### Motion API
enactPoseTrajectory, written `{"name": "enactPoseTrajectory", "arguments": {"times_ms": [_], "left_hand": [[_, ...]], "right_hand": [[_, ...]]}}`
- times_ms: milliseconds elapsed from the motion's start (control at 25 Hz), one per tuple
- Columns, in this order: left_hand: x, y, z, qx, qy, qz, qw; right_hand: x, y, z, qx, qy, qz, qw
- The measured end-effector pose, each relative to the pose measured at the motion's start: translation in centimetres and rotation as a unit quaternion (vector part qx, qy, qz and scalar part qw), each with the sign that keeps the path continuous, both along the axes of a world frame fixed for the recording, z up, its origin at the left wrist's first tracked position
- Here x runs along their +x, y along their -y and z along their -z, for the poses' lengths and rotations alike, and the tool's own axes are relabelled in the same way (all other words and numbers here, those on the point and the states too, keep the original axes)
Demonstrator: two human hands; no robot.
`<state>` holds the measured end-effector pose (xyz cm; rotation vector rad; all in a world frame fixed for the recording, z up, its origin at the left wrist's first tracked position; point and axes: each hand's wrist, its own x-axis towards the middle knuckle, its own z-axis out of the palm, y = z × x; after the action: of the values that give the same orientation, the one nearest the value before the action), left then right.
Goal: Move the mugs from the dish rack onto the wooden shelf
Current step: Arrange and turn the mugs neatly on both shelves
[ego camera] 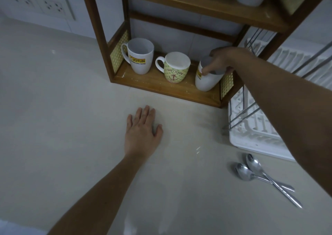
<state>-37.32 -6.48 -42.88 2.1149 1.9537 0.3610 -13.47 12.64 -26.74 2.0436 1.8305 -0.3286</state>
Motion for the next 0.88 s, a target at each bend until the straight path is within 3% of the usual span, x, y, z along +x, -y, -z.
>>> {"name": "enactPoseTrajectory", "arguments": {"times_ms": [120,240,440,720,880], "left_hand": [[0.1,-0.2,0.1,-0.013,-0.030,0.017,0.999],[0.1,-0.4,0.3,-0.023,-0.052,0.028,0.998],[0.1,-0.4,0.5,-0.013,-0.055,0.027,0.998],[0.0,-0.4,0.6,-0.009,-0.060,0.025,0.998],[0.0,-0.5,0.6,-0.012,-0.063,0.026,0.998]], "right_hand": [[0.5,0.1,-0.9,-0.043,-0.015,-0.042,0.998],[0.7,-0.2,-0.3,-0.027,-0.009,-0.091,0.995],[0.9,-0.5,1.0,0.036,-0.056,-0.081,0.995],[1.0,-0.3,1.8,0.030,-0.109,-0.114,0.987],[0.9,-0.2,2.3,0.052,-0.097,-0.065,0.992]]}}
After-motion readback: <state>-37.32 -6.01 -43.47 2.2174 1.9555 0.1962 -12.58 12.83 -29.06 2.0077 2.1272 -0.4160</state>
